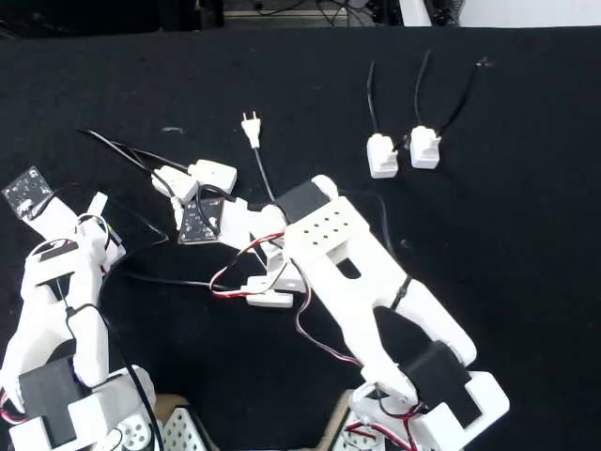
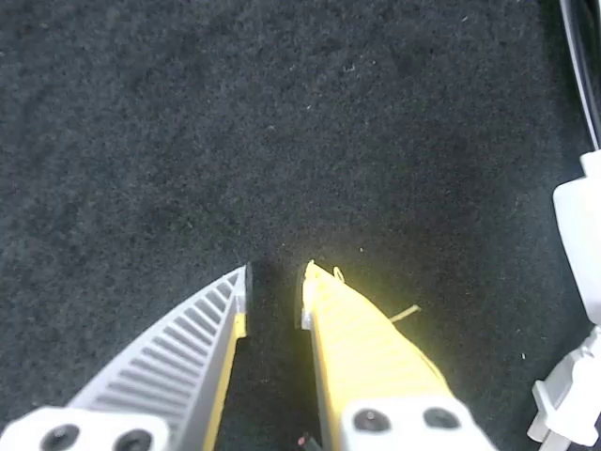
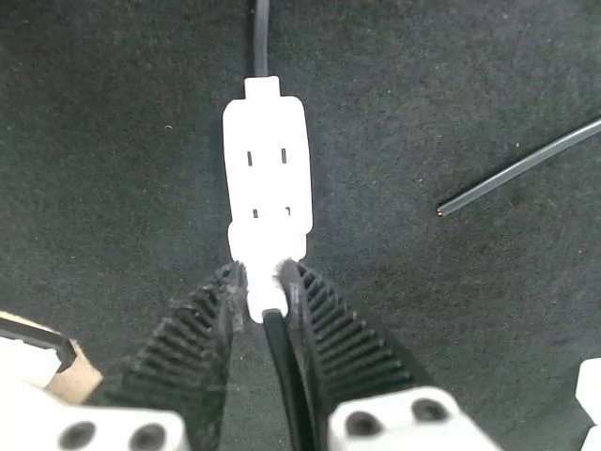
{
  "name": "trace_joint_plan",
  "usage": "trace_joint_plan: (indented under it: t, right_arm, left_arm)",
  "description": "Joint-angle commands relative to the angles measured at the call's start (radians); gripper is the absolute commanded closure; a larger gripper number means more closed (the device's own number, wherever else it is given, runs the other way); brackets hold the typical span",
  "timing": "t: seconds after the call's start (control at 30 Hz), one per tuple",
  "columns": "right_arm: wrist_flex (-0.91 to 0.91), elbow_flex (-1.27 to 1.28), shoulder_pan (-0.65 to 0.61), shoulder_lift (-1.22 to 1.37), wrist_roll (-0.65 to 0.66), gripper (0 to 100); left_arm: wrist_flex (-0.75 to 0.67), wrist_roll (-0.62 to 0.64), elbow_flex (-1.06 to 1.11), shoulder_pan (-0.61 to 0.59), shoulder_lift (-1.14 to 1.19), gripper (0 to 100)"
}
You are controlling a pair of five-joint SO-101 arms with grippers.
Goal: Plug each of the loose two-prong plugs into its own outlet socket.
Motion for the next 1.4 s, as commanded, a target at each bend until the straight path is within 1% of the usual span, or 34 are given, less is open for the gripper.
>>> trace_joint_plan:
  t: [0.0,0.1,0.23,0.5,0.67,1.1,1.37]
  right_arm:
    - [-0.015,-0.005,0.023,-0.005,-0.002,98.8]
    - [-0.015,-0.005,0.023,-0.005,0.002,98.8]
    - [-0.015,-0.005,0.025,-0.005,0.057,98.8]
    - [-0.017,0.005,0.040,-0.005,0.054,98.8]
    - [-0.086,0.068,0.044,-0.005,0.029,98.8]
    - [-0.089,0.070,0.021,-0.005,0.026,98.8]
    - [-0.095,0.058,0.021,-0.005,-0.075,98.8]
  left_arm:
    - [-0.011,0.015,-0.030,-0.008,-0.015,89]
    - [-0.011,0.015,-0.030,-0.008,-0.015,89]
    - [-0.011,0.015,-0.030,-0.008,-0.015,89]
    - [-0.011,0.015,-0.030,-0.008,-0.017,89]
    - [-0.011,0.015,-0.030,-0.008,-0.017,89]
    - [-0.012,0.015,-0.030,-0.008,-0.017,89]
    - [-0.012,0.015,-0.030,-0.008,-0.017,89]
